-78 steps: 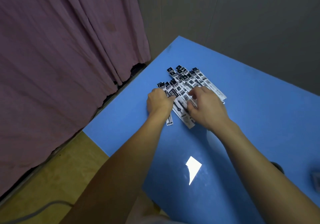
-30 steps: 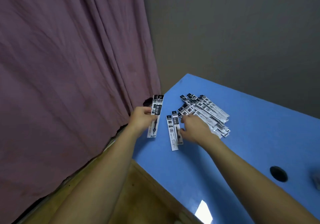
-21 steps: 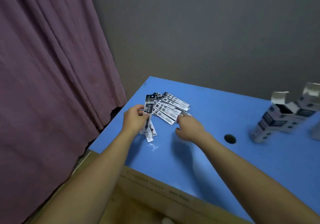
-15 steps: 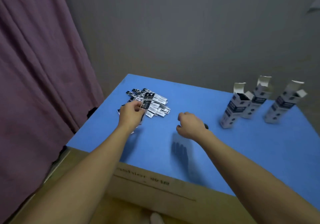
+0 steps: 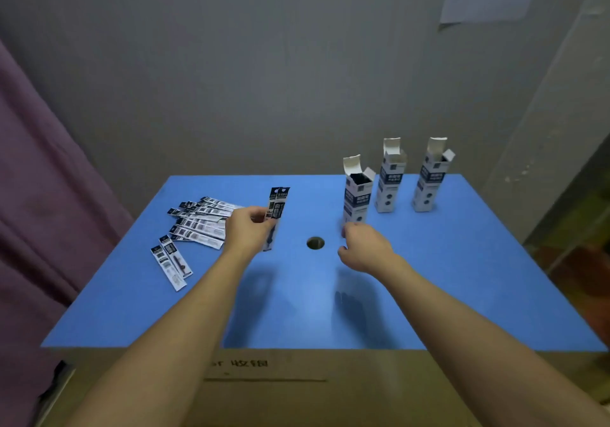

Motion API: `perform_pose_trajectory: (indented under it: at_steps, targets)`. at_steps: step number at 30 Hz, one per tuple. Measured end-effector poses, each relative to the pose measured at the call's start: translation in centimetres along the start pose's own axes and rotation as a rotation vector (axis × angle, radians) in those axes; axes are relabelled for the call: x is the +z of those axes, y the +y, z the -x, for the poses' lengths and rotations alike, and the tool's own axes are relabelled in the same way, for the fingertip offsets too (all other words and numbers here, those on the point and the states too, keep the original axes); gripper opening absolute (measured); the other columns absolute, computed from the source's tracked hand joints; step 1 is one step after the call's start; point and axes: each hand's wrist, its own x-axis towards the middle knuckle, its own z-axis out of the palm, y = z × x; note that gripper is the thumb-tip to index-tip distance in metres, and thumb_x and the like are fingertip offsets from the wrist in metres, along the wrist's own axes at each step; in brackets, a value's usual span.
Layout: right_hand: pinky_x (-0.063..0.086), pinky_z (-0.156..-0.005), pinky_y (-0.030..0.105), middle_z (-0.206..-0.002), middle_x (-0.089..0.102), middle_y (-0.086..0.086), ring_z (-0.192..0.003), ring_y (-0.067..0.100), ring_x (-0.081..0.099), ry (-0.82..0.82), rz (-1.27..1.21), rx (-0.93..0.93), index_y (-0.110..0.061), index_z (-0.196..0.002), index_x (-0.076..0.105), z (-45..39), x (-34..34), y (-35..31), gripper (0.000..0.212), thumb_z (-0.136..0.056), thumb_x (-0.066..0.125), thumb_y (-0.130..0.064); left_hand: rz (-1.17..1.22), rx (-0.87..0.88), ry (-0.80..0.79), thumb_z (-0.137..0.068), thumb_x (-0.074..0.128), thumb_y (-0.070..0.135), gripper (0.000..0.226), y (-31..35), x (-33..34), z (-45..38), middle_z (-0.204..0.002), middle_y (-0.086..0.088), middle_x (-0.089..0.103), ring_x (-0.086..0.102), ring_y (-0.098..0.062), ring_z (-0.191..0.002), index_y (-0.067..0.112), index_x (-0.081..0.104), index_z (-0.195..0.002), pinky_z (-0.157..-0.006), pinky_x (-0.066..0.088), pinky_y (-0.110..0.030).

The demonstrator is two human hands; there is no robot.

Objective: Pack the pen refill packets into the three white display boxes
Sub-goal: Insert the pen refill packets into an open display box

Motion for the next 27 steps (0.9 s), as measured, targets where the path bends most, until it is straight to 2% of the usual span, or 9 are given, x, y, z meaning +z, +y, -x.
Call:
perform_pose_trajectory:
  at_steps: [3,6,8,10,15,19,23,27]
  targets:
    - [0.050,-0.076,0.039,-0.108,0.052,0.007,-0.097,0.029,0.053,0.021,-0.019,0.014,-0.011,-0.101,0.047,-0.3,-0.6,3.1,0.014,-0.093,0.051,-0.021,-0.006,0.006,-0.012,-0.090,0.072,0.006,0.013,1.2,3.1,-0.3,-0.089,-0.004,0.075,0.064,-0.017,-0.074,0.016,0.076,-0.096,-0.043,0.042,-0.006]
    - [0.049,-0.079,0.038,-0.112,0.052,0.007,-0.103,0.029,0.054,0.024,-0.033,0.004,-0.010,-0.110,0.051,-1.4,-1.0,6.5,0.021,-0.094,0.050,-0.024,-0.011,-0.005,-0.009,-0.089,0.073,0.008,0.013,2.1,6.3,-0.7,-0.084,0.000,0.072,0.064,-0.016,-0.075,0.020,0.074,-0.093,-0.046,0.045,-0.008]
    - [0.049,-0.079,0.037,-0.117,0.054,0.006,-0.106,0.028,0.054,0.028,-0.039,-0.018,-0.011,-0.116,0.053,-2.5,-1.3,8.7,0.026,-0.095,0.050,-0.025,-0.042,-0.008,0.008,-0.087,0.075,0.011,0.016,2.4,8.3,-1.3,-0.087,0.007,0.074,0.070,-0.014,-0.085,0.026,0.074,-0.089,-0.064,0.054,-0.017]
    - [0.048,-0.075,0.035,-0.116,0.057,0.006,-0.103,0.027,0.056,0.019,-0.052,-0.039,-0.013,-0.118,0.054,-3.6,-1.7,11.1,0.027,-0.095,0.050,-0.025,-0.060,-0.028,0.028,-0.086,0.076,0.012,0.018,2.9,10.3,-1.7,-0.088,0.009,0.075,0.071,-0.013,-0.090,0.030,0.075,-0.088,-0.078,0.055,-0.027]
    - [0.051,-0.073,0.034,-0.112,0.062,0.003,-0.099,0.025,0.059,-0.036,-0.084,-0.153,-0.015,-0.124,0.056,-6.9,-2.7,16.2,0.031,-0.095,0.051,-0.025,-0.048,-0.077,0.113,-0.087,0.074,0.007,0.020,3.9,15.0,-2.9,-0.090,0.005,0.076,0.072,-0.015,-0.091,0.027,0.076,-0.088,-0.089,0.056,-0.034]
    - [0.053,-0.090,0.042,-0.126,0.059,0.006,-0.110,0.026,0.058,-0.107,-0.139,-0.256,-0.013,-0.133,0.050,-9.2,-2.7,18.2,0.042,-0.096,0.057,-0.030,-0.029,-0.146,0.195,-0.084,0.077,0.009,0.015,3.6,17.5,-3.8,-0.091,0.001,0.077,0.072,-0.018,-0.090,0.019,0.078,-0.095,-0.092,0.058,-0.042]
    - [0.049,-0.097,0.040,-0.136,0.052,0.005,-0.119,0.024,0.055,-0.123,-0.374,-0.270,-0.013,-0.145,0.036,-11.5,-2.5,18.3,0.069,-0.091,0.069,-0.038,0.007,-0.178,0.272,-0.084,0.078,0.007,0.020,3.6,18.5,-3.7,-0.094,-0.002,0.076,0.072,-0.020,-0.093,0.013,0.076,-0.103,-0.091,0.058,-0.039]
    - [0.045,-0.105,0.040,-0.143,0.048,0.003,-0.127,0.020,0.051,-0.139,-0.629,-0.249,-0.015,-0.149,0.032,-13.9,-2.5,17.3,0.092,-0.078,0.083,-0.041,0.088,-0.158,0.312,-0.085,0.075,-0.003,0.019,4.6,17.8,-3.6,-0.087,-0.005,0.073,0.069,-0.021,-0.084,0.014,0.072,-0.092,-0.084,0.059,-0.036]
